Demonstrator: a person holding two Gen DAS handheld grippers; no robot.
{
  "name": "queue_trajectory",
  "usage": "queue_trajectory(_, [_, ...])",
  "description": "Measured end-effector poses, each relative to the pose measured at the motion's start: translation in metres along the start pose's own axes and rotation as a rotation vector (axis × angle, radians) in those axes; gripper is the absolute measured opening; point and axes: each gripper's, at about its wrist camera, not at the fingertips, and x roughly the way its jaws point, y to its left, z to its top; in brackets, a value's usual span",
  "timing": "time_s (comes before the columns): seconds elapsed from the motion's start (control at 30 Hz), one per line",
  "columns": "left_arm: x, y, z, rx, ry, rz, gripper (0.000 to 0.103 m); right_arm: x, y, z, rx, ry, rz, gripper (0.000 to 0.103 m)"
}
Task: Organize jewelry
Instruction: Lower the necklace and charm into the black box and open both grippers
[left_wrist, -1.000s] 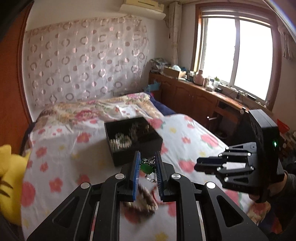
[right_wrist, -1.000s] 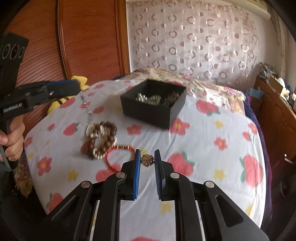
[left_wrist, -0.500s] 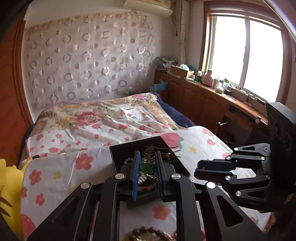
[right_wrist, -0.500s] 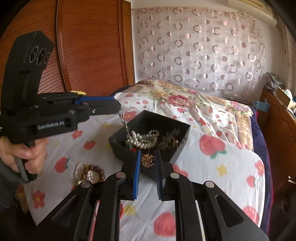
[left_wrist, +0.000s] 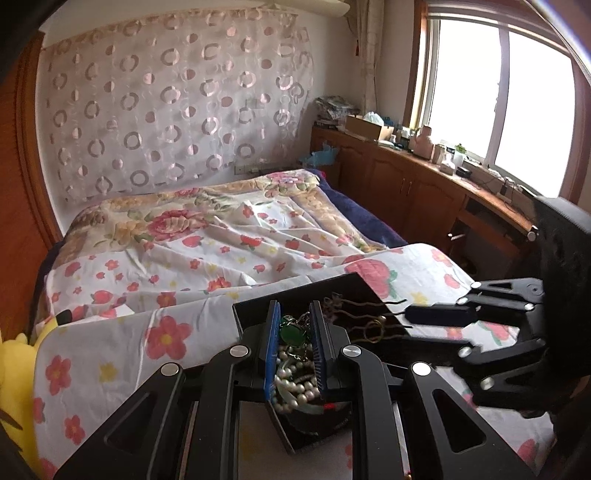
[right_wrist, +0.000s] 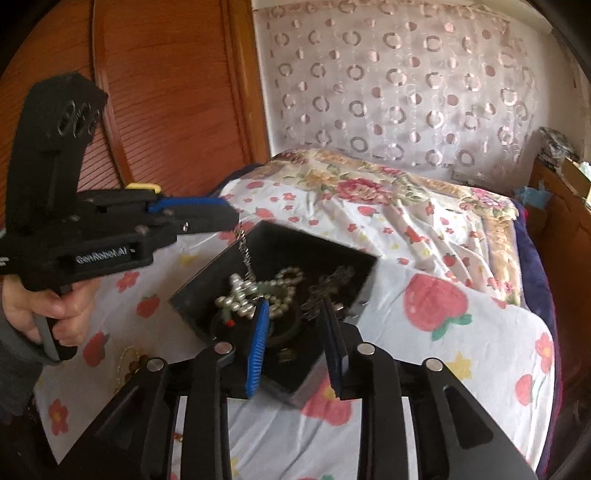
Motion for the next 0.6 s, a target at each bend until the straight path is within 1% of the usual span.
queue_trajectory(0.13, [0.017, 0.005, 0.004, -0.006, 0.025, -0.001, 0.015, -0.002, -0.013, -0.001, 0.033, -0.004, 0.006, 0.031])
queue_trajectory(0.2, [0.022, 0.006, 0.005, -0.006, 0.036, 0.007, 0.015, -0.003, -0.013, -0.002, 0.027, -0.002, -0.017, 0.031])
queue_trajectory(0.27, [0.024, 0.007, 0.006, -0.010, 0.041, 0.010, 0.016, -0.006, -0.011, -0.004, 0.024, -0.005, -0.022, 0.031])
queue_trajectory(0.37, [0.019, 0.006, 0.004, -0.016, 0.034, 0.015, 0.027, -0.011, -0.009, -0.006, 0.023, -0.015, -0.020, 0.031])
queue_trajectory(0.4, [0.017, 0.006, 0.004, -0.019, 0.031, 0.018, 0.034, -0.015, -0.006, -0.006, 0.021, -0.020, -0.021, 0.031])
queue_trajectory(0.5, [0.002, 0.005, 0.000, -0.024, 0.015, 0.030, 0.041, -0.024, 0.000, -0.006, 0.015, -0.031, -0.019, 0.031])
queue_trajectory(0.53, [-0.004, 0.005, -0.002, -0.028, 0.009, 0.035, 0.048, -0.026, 0.002, -0.008, 0.011, -0.033, -0.019, 0.031])
queue_trajectory(0.57, [-0.012, 0.005, -0.005, -0.032, 0.001, 0.042, 0.051, -0.030, 0.006, -0.010, 0.006, -0.037, -0.021, 0.031])
queue_trajectory(0.6, [-0.020, 0.004, -0.009, -0.036, -0.009, 0.047, 0.058, -0.035, 0.009, -0.012, 0.004, -0.040, -0.019, 0.031])
